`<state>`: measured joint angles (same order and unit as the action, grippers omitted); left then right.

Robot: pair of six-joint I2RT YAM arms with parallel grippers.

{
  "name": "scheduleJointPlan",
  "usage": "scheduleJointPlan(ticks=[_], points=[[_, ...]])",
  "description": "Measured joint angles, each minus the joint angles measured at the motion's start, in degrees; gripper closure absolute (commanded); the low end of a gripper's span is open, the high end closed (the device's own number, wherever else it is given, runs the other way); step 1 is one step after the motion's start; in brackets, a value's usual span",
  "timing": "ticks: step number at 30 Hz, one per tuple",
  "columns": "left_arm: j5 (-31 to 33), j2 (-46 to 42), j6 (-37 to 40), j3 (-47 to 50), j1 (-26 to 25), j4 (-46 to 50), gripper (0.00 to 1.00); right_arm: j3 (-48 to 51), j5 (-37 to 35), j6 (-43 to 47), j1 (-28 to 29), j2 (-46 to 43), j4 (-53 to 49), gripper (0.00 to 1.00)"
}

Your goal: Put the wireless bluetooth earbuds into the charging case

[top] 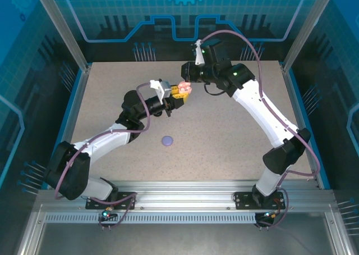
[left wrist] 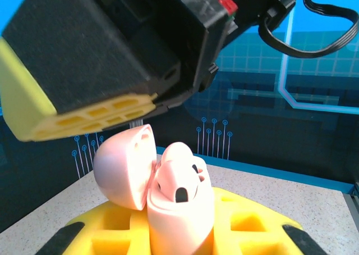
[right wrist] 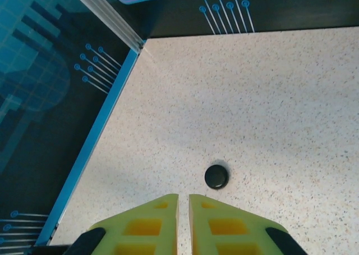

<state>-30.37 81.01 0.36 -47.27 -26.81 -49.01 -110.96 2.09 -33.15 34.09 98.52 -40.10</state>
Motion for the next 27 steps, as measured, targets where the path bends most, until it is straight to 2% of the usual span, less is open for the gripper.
scheduleJointPlan(ticks=[7,13,19,27], points=[[-0.9,0.0,0.0,0.0,-0.3,1.7,1.0,6.6,-0.1,0.2,0.8,-4.2,1.4,0.93],[-1.0,0.1,0.0,0.0,-0.6,2.3,1.0,14.1,-1.2,0.0,3.2,-11.8,3.2,0.93],[-0.3,0.1,-0.8,0.0,-0.7,1.6,1.0,21.0,-5.2,-2.2,3.7,-20.3,4.4,0.82],[1.2,4.5,-10.4,1.8,-0.7,-0.8,1.0,30.9,-13.7,-4.8,0.2,-31.8,5.9,0.58]])
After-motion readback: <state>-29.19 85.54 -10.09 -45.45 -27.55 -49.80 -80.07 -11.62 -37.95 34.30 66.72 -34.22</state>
